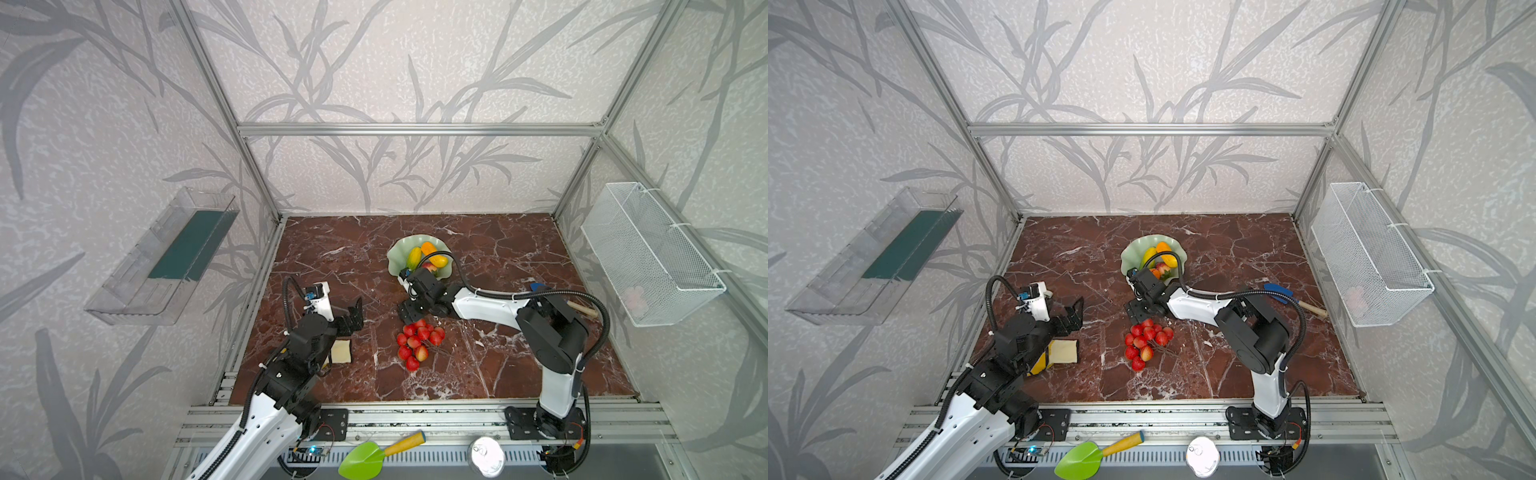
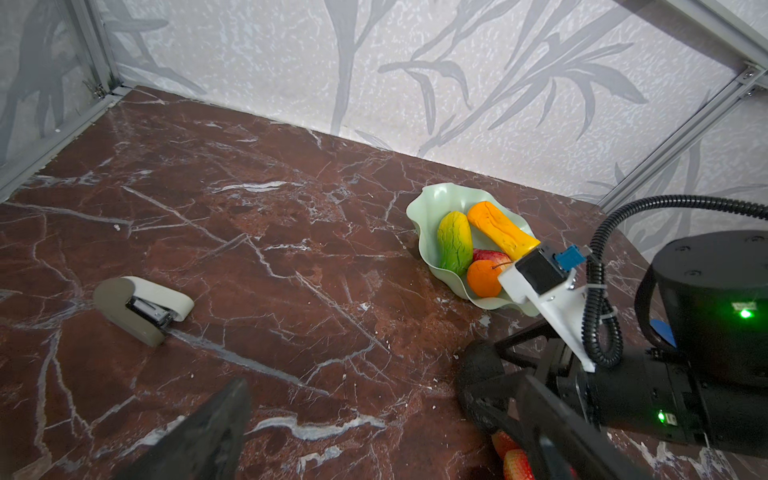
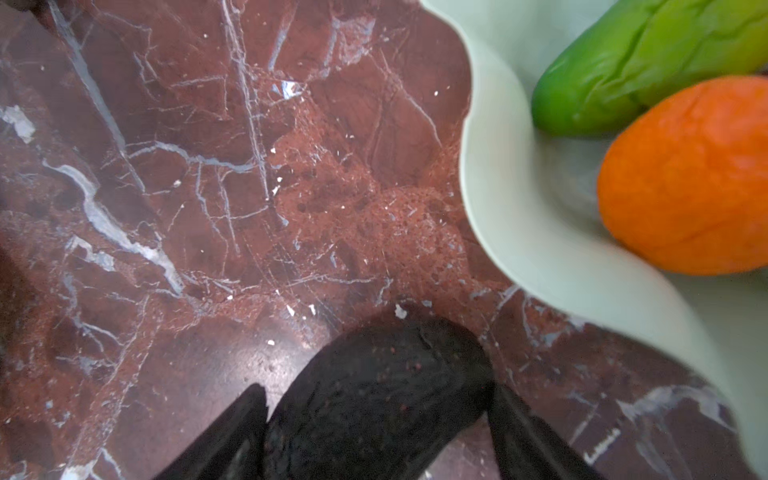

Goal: Place and organize the fake fruits in the fruit bowl
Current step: 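Grasp the dark avocado with the right gripper and place it in the bowl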

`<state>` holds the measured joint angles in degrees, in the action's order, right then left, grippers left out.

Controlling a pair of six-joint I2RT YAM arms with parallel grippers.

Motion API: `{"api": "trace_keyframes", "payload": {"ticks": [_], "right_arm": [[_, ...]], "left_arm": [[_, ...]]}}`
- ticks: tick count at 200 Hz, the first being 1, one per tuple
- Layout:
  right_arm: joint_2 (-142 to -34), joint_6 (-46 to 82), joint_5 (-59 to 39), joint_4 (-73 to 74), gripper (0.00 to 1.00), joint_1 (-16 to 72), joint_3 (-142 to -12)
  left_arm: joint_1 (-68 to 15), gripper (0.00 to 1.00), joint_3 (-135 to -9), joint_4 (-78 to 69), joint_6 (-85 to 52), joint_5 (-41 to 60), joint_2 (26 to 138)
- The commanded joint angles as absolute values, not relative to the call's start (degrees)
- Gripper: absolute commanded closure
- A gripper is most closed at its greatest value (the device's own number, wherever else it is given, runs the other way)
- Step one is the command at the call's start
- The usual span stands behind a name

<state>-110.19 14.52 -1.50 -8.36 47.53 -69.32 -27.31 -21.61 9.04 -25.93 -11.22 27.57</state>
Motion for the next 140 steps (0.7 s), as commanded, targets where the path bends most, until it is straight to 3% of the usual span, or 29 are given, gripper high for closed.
{"api": "trace_keyframes", "payload": {"ticks": [1,49,98,140], "right_arm": [[-112.81,14.77,-3.54,-10.06,0.29,47.81,-71.34],[-112.41,14.91,-5.07,-9.91,0.57,47.81,-74.15],[-108.0,13.02,-3.78,-8.3,0.64,47.64,-75.18],[-103.64,11.48,-3.05,-7.42,0.64,44.91,-75.86]], "left_arm": [[-27.08,0.0,-20.86,11.07,-27.22,-12.96,26.33],[-27.15,0.0,-20.96,12.66,-27.06,-13.84,25.31],[-27.08,0.0,-20.32,12.58,-27.41,-14.42,23.64],[-27.07,0.0,-20.15,12.49,-27.46,-14.55,23.47]]}}
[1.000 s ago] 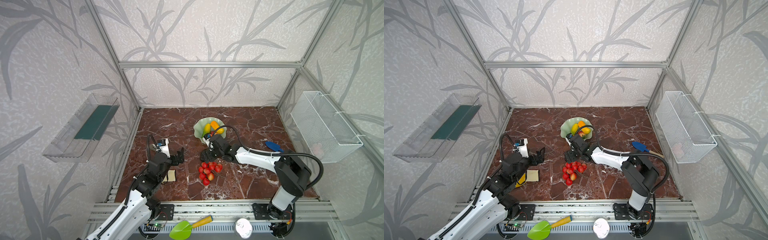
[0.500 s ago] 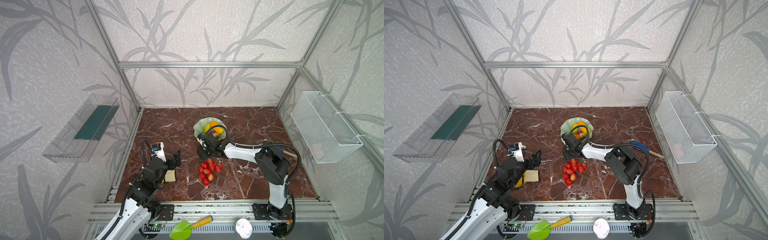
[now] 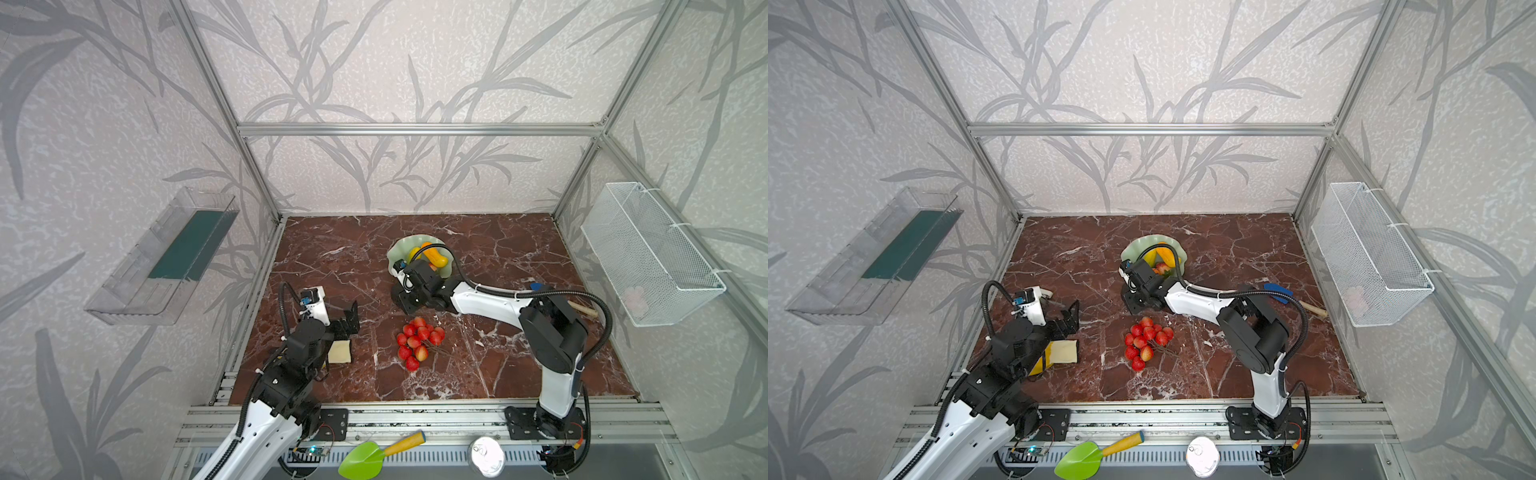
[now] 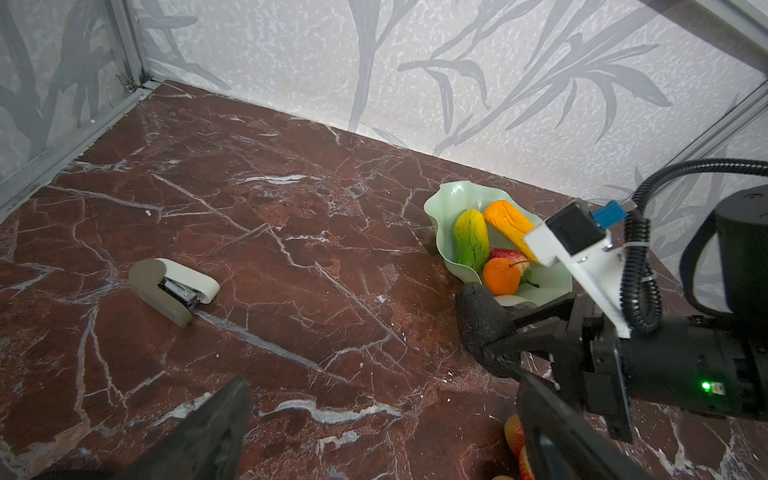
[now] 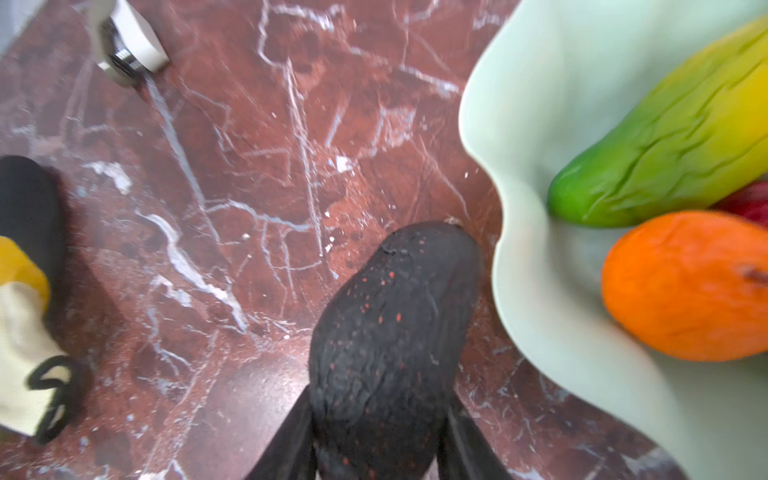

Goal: Place and organize the fake fruits in the fruit bowl
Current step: 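Grasp the dark avocado with the right gripper and place it in the bowl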

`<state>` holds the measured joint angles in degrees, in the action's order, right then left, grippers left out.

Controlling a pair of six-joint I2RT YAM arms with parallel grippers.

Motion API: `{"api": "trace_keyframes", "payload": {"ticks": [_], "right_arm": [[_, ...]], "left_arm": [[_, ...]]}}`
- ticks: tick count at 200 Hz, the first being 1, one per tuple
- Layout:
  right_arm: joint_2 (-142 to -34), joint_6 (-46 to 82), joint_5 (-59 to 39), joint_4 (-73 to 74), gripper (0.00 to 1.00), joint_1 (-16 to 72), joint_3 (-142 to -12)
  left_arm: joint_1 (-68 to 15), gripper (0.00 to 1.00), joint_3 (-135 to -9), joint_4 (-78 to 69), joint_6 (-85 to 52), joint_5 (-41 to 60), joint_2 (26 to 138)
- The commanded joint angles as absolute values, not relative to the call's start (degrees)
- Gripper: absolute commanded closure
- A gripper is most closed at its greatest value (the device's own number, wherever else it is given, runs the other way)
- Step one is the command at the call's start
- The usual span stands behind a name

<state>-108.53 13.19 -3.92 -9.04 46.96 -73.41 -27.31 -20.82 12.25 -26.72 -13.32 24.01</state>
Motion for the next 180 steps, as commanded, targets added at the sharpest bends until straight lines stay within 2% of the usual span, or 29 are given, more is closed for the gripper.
{"api": "trace_keyframes", "payload": {"ticks": [1,66,132,154,180], "right_arm": [[-103.59,11.45,-3.02,-7.4,0.64,44.78,-75.85],[-111.73,8.52,-4.73,-10.51,0.63,37.88,-87.0],[-124.0,8.42,-7.34,-14.48,0.6,36.44,-99.01],[-125.86,9.1,-7.35,-16.26,0.46,36.45,-101.07],[-122.69,8.74,-6.58,-15.45,0.31,36.31,-99.42]], "left_arm": [[-27.11,0.0,-20.14,12.53,-27.49,-14.57,23.47],[-27.06,0.0,-19.97,12.91,-28.12,-14.52,22.91],[-27.04,0.0,-20.14,18.47,-28.92,-16.07,17.39],[-26.98,0.0,-19.86,19.54,-29.33,-16.7,15.29],[-27.02,0.0,-19.83,20.2,-29.44,-16.97,13.89]]}}
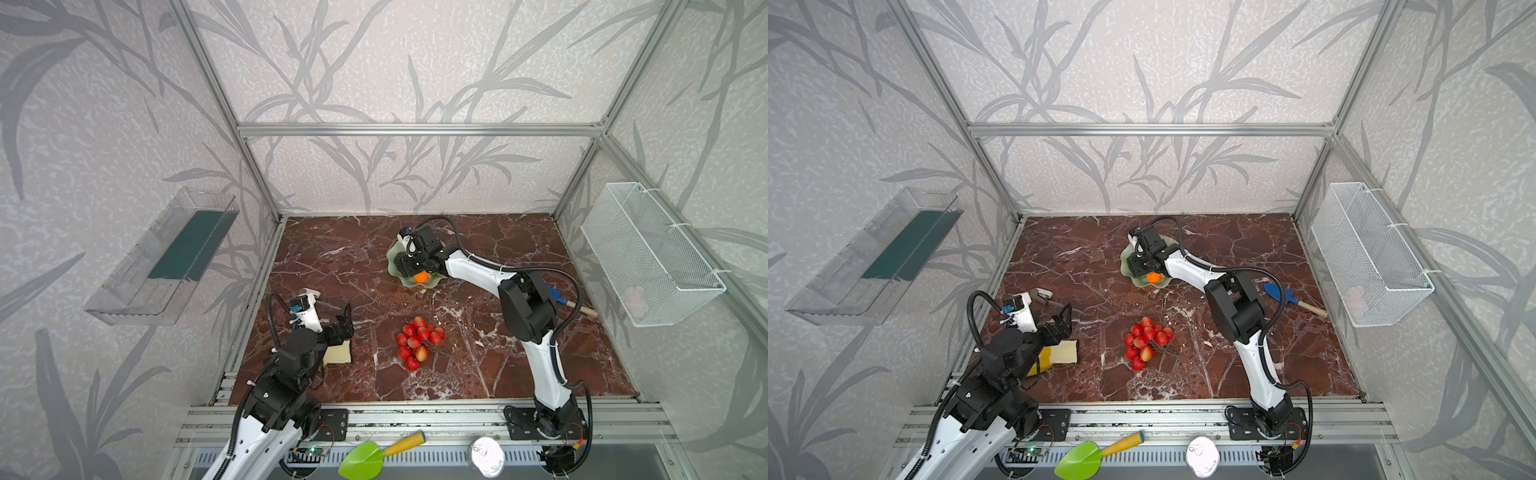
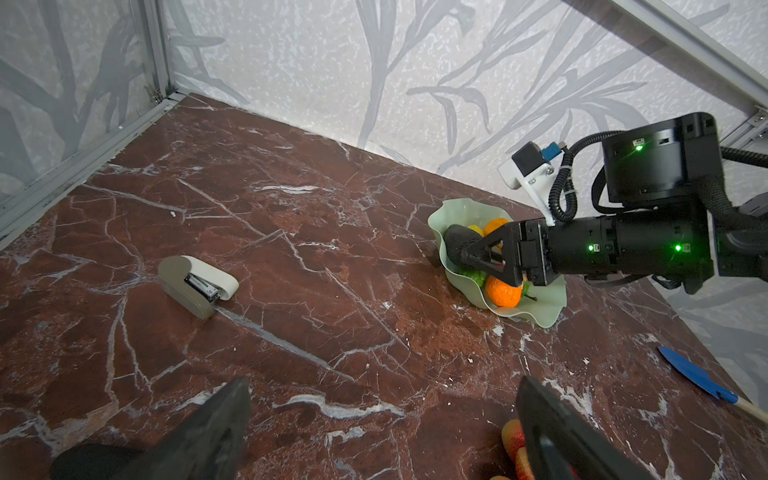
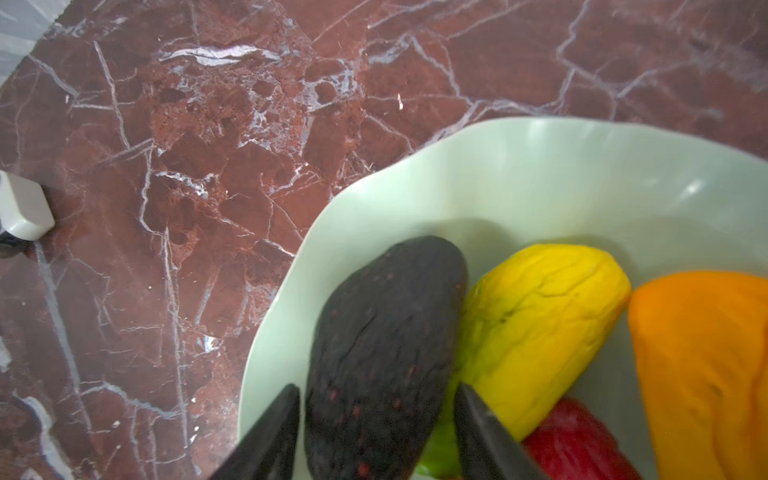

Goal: Place and organize the fake fruits in the fruit bowl
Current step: 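Grasp the dark avocado with the right gripper and place it in the bowl, then grasp the red lychee bunch by its stems with the right gripper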

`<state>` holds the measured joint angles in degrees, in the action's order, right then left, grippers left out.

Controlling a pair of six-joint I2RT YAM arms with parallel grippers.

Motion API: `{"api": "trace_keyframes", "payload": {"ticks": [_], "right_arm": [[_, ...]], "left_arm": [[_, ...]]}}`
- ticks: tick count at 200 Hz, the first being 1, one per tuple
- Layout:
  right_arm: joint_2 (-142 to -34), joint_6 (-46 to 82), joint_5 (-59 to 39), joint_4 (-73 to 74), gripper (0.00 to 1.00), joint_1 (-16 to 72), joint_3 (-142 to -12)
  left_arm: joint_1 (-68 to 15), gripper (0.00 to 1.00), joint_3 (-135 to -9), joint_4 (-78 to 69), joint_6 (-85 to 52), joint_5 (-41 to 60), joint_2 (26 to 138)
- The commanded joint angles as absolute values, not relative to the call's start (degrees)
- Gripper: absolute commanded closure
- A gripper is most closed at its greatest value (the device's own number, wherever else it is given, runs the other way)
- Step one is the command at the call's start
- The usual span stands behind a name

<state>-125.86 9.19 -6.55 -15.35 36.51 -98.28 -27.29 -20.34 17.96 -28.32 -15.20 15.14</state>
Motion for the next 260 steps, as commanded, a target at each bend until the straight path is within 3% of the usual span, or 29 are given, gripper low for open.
{"api": "trace_keyframes", "payload": {"ticks": [1,43,89,153,208,260], "right_arm": [[-122.43,8.72,-6.5,-15.41,0.31,36.35,-99.32],[-109.81,7.84,-5.59,-13.45,0.27,36.14,-91.13],[-87.23,11.37,-6.86,-9.91,0.26,36.14,-66.49],[-63.52,18.79,-13.08,-20.05,0.28,37.93,-40.49],[-54.03,24.63,-16.27,-21.63,0.36,41.53,-30.67],[-58.89,26.41,-17.69,-16.3,0.39,47.39,-29.5]], "left_arm": [[-27.04,0.0,-19.8,20.21,-29.44,-16.97,13.84],[-27.06,0.0,-18.61,18.13,-29.35,-16.73,13.78],[-27.02,0.0,-16.88,13.37,-28.9,-15.89,15.15],[-27.01,0.0,-17.9,7.25,-27.51,-10.83,22.17],[-27.06,0.0,-16.66,4.98,-29.66,-11.46,22.46],[-27.06,0.0,-16.08,4.65,-31.12,-11.0,22.39]]}}
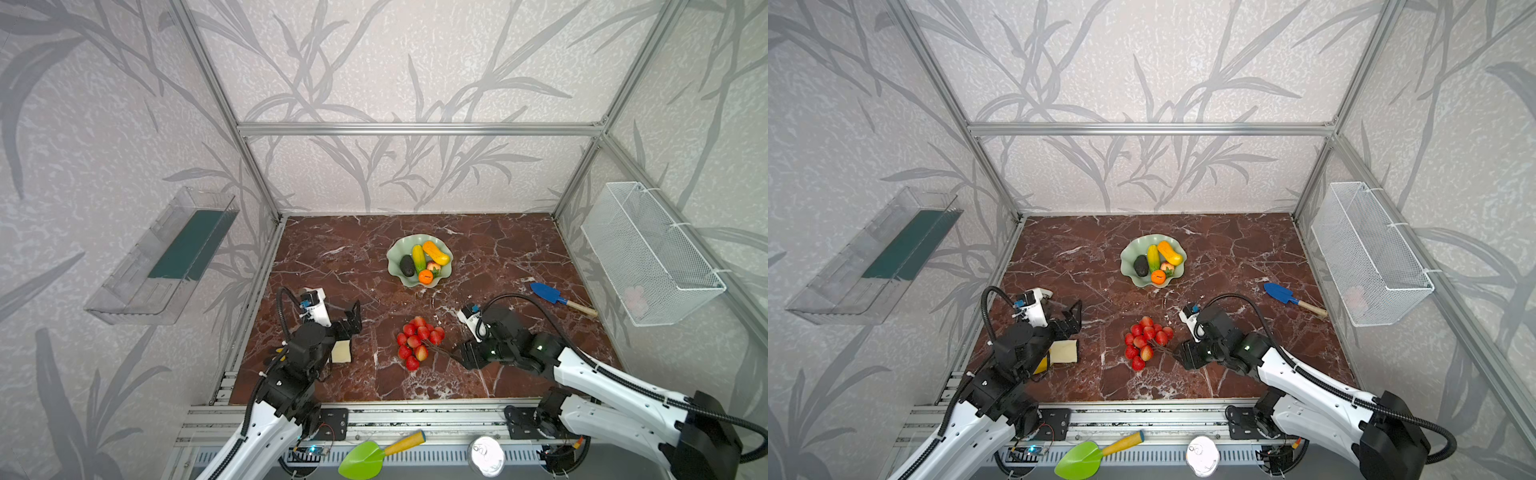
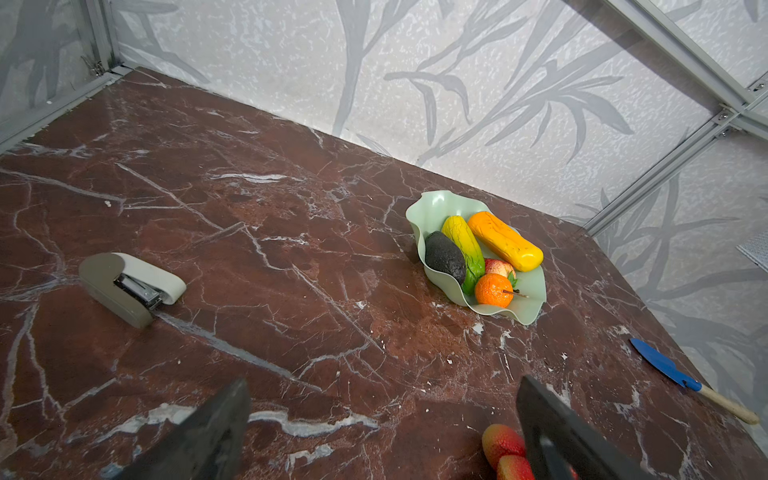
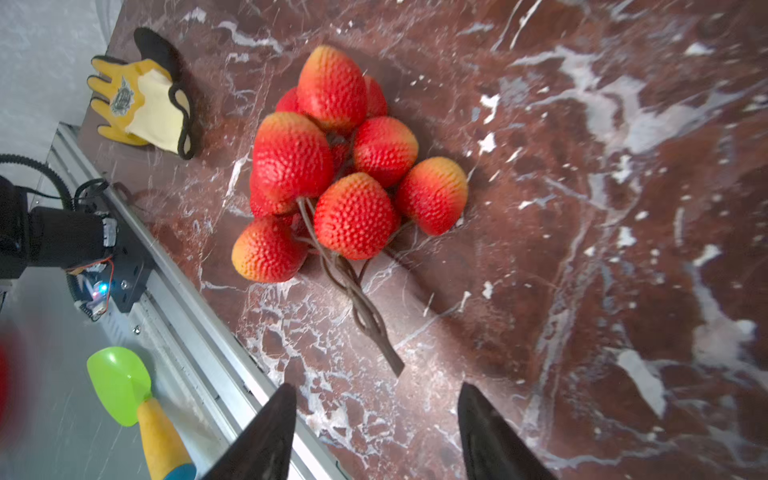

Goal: Place and organize the fake fruits in the fruit bowl
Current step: 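Grasp the red lychee bunch by its stems with the right gripper, then lift the lychee bunch and set it on top of the bowl fruits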

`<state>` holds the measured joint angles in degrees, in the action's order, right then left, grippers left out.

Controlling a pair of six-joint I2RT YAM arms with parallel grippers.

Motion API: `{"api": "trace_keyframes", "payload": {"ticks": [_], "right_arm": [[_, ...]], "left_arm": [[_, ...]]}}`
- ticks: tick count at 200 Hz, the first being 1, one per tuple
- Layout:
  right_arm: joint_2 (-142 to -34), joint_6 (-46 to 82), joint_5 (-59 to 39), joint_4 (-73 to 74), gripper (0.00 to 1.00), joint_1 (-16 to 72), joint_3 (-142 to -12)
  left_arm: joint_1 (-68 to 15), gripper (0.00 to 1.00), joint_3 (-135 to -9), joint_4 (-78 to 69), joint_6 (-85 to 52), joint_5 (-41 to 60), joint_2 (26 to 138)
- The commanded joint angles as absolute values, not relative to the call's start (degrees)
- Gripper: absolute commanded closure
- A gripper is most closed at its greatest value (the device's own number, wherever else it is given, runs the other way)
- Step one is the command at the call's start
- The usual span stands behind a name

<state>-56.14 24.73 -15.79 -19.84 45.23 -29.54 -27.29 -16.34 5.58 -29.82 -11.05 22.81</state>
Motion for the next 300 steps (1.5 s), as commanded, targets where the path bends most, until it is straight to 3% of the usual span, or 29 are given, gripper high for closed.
{"api": "trace_keyframes", "payload": {"ticks": [1,21,102,151,239,300], "right_arm": [[-59.07,26.43,-17.63,-16.24,0.39,47.51,-29.56],[-62.51,27.19,-16.11,-13.92,0.41,49.29,-29.95],[-71.97,25.98,-14.88,-9.43,0.67,49.92,-33.26],[-72.12,23.92,-14.9,-10.09,0.97,49.92,-36.05],[-68.32,17.56,-9.09,-11.7,1.0,49.26,-48.91],[-80.97,11.26,-12.07,-8.53,1.0,40.72,-65.09]], "left_arm": [[-27.06,0.0,-16.12,4.7,-31.16,-11.04,22.36],[-27.03,0.0,-16.2,5.31,-30.94,-11.25,22.01],[-26.98,0.0,-16.57,7.18,-30.89,-11.87,20.37],[-27.05,0.0,-16.46,7.4,-31.04,-12.01,20.11],[-27.02,0.0,-17.21,10.67,-30.83,-12.3,17.63],[-26.98,0.0,-17.7,12.71,-31.17,-12.3,16.1]]}}
